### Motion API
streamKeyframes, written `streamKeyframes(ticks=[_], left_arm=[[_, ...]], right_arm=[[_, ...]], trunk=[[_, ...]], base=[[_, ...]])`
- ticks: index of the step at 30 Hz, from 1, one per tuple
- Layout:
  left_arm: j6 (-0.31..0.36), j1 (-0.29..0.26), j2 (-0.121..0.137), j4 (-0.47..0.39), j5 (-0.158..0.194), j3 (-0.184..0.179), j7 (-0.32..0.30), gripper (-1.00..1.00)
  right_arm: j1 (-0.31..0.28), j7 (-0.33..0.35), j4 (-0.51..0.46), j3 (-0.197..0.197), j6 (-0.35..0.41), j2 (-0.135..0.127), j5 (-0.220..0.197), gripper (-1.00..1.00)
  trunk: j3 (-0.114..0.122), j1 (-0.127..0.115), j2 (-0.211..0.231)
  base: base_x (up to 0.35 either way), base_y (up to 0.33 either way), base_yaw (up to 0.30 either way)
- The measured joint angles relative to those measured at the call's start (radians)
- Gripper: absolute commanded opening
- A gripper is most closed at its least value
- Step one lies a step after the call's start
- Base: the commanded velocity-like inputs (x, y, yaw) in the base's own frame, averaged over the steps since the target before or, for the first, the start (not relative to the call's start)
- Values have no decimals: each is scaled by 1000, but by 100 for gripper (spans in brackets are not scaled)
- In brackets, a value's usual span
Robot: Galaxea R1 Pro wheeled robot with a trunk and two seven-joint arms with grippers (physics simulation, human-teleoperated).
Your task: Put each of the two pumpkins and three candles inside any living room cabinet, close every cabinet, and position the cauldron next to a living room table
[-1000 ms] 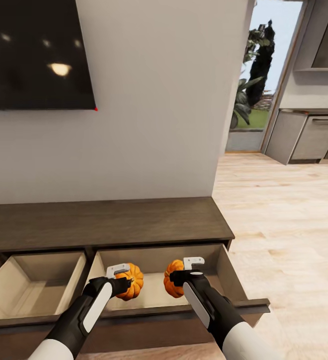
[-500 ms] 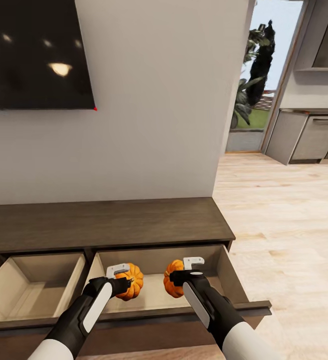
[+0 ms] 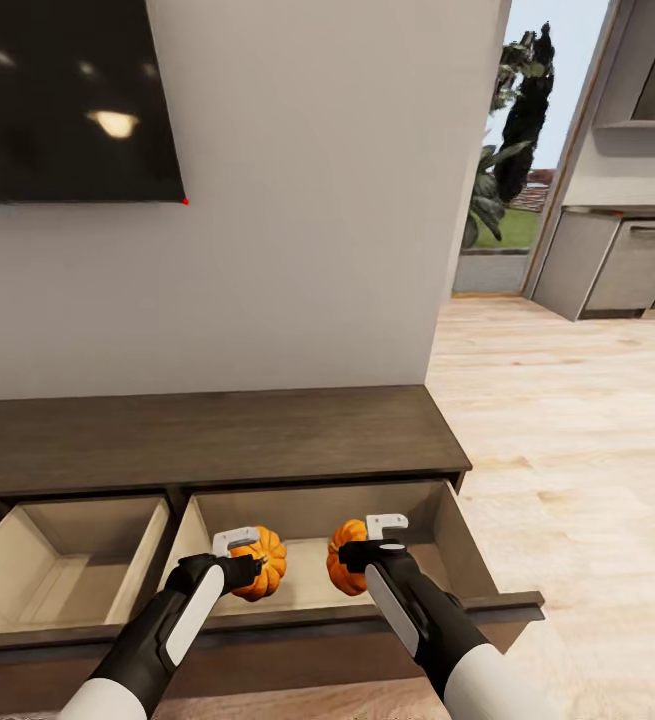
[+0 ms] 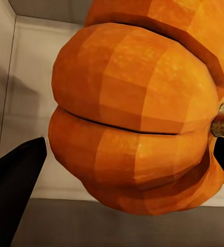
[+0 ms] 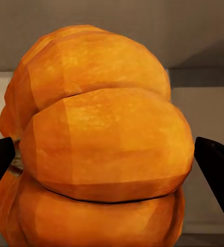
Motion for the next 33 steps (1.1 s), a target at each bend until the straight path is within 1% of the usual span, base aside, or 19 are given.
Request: streamKeyframes(ticks=[1, 3, 6, 23, 24, 30, 31, 33], left_arm=[[0, 0, 0, -1, -1, 0, 1, -100], [0, 0, 0, -2, -2, 0, 1, -100], [0, 0, 1, -4, -1, 1, 0, -100], [0, 0, 1, -5, -2, 3, -4, -100], [-1, 0, 1, -5, 0, 2, -1, -100], [0, 0, 1, -5, -1, 2, -1, -100], [0, 0, 1, -5, -1, 3, -1, 100], [0, 0, 1, -5, -1, 2, -1, 100]], right_arm=[[0, 0, 0, 0, 0, 0, 0, -100], [0, 0, 0, 0, 0, 0, 1, -100], [0, 0, 0, 0, 0, 0, 0, -100], [0, 0, 0, 0, 0, 0, -1, -100], [0, 0, -1, 0, 0, 0, -1, 100], [0, -1, 0, 0, 0, 0, -2, 100], [0, -1, 0, 0, 0, 0, -2, 100], [0, -1, 0, 0, 0, 0, -2, 100]], trunk=[[-4, 0, 0], [-4, 0, 0], [-15, 2, -1], [-16, 2, -1], [-16, 2, -1], [-16, 2, -1], [-16, 2, -1], [-16, 2, -1]], base=[[0, 0, 0], [0, 0, 0], [0, 0, 0], [0, 0, 0], [0, 0, 0], [0, 0, 0], [0, 0, 0], [0, 0, 0]])
